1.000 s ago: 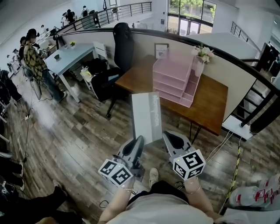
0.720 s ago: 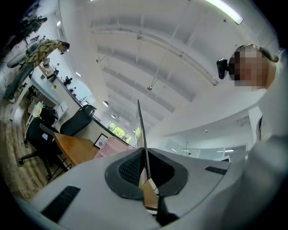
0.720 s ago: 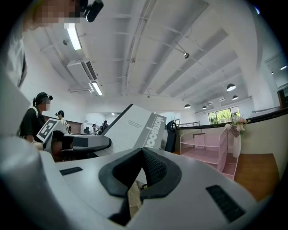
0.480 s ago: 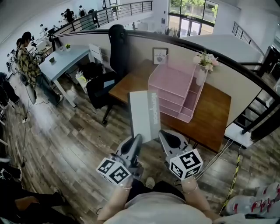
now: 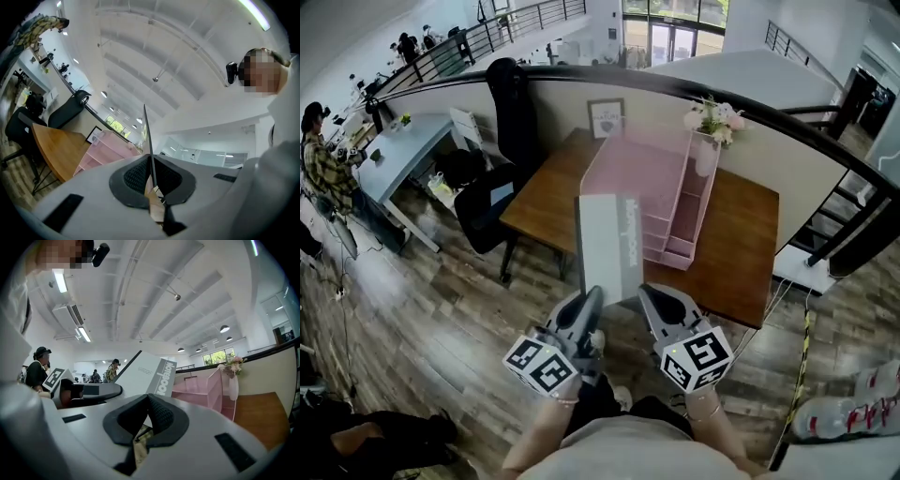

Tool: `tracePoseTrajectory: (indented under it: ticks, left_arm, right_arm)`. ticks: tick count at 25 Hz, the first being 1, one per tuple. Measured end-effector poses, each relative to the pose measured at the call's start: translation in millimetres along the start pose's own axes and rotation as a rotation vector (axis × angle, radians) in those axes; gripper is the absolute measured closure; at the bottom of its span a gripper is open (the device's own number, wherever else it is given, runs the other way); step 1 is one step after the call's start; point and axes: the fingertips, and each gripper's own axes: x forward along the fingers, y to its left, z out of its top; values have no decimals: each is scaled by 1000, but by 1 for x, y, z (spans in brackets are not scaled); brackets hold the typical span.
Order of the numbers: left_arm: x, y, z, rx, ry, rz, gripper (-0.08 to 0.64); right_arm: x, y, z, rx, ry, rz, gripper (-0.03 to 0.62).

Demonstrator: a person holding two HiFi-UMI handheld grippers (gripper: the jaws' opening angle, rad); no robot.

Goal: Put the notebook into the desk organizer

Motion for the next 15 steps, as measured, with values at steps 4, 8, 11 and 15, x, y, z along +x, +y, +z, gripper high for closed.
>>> tracePoseTrajectory:
  ticks: [4, 8, 11, 15]
  left_arm:
    - [31, 21, 6, -20, 29, -46, 538]
    - [64, 43, 22, -21, 46, -95, 538]
    - [84, 57, 36, -27, 48, -131, 538]
    - [104, 77, 54, -38, 60, -175, 538]
  right_arm:
    - [19, -28, 2, 9, -2, -64, 580]
    - [47, -51, 13, -14, -2, -108, 580]
    - [67, -70, 23, -30, -11, -142, 580]
    - [95, -84, 32, -28, -18, -189, 580]
